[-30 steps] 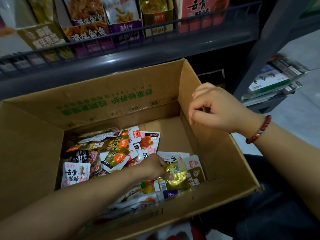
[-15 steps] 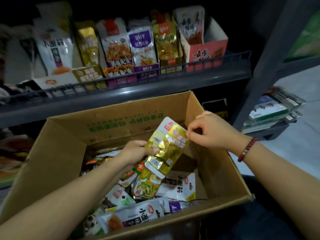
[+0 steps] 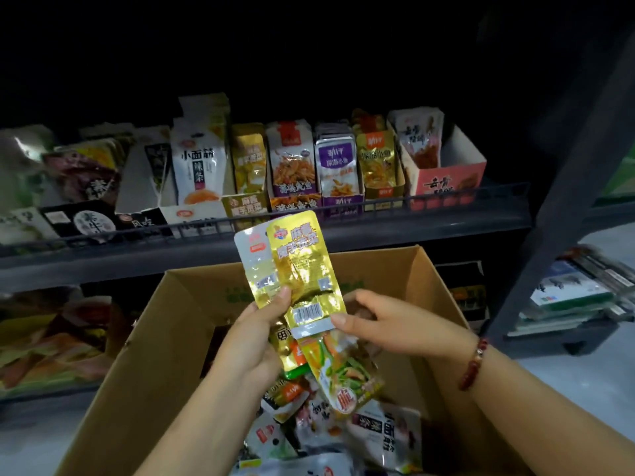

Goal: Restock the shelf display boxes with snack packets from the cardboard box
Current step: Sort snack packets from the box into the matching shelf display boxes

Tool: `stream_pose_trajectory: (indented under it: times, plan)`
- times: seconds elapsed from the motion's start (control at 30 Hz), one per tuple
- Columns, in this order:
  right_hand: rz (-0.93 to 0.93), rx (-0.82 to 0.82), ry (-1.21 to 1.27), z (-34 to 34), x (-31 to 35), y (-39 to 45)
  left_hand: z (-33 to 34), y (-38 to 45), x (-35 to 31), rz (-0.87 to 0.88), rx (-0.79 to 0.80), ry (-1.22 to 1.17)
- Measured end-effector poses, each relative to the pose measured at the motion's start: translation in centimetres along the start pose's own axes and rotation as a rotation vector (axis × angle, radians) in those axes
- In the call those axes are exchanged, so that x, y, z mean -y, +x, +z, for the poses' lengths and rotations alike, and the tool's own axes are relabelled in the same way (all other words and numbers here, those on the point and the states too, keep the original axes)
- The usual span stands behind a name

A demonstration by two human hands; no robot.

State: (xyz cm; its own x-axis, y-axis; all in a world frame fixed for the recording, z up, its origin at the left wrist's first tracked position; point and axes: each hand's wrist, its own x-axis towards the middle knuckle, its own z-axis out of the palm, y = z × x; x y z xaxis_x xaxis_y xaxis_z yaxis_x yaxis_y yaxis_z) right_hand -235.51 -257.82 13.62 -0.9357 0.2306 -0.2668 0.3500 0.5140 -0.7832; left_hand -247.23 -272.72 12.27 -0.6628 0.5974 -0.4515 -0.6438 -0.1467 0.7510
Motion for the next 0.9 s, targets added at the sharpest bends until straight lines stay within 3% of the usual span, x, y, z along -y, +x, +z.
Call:
stream_pose_trajectory:
  times: [0.23, 0.3, 0.4, 0.67, 0.8, 0.9]
  plan:
    - [-0.039, -0.228, 0.096, 1.7, -0.1, 1.2, 0.4, -0.8, 0.3, 0.034, -0.001, 0.043]
    - [-0.063, -0.269, 0.220, 1.9, -0.1, 1.3, 0.2, -0.8, 0.0, 0.033, 0.020, 0.083]
    - [-0.051, -0.252, 0.473, 1.9, 0.5, 1.2, -0.1, -0.8, -0.7, 0.008, 0.077, 0.101]
    - [-0.047, -0.279, 0.513, 1.9, 1.0, 1.1, -0.3, -1.4, -1.0, 0.024, 0.201, 0.101]
    - [-0.053, -0.291, 0.536, 1.7, 0.9, 0.9, -0.2, -1.5, -0.9, 0.135, 0.138, 0.149]
    - [-0.055, -0.388, 0.556, 1.2, 0.1, 1.1, -0.3, -1.3, -1.0, 0.192, 0.049, 0.115]
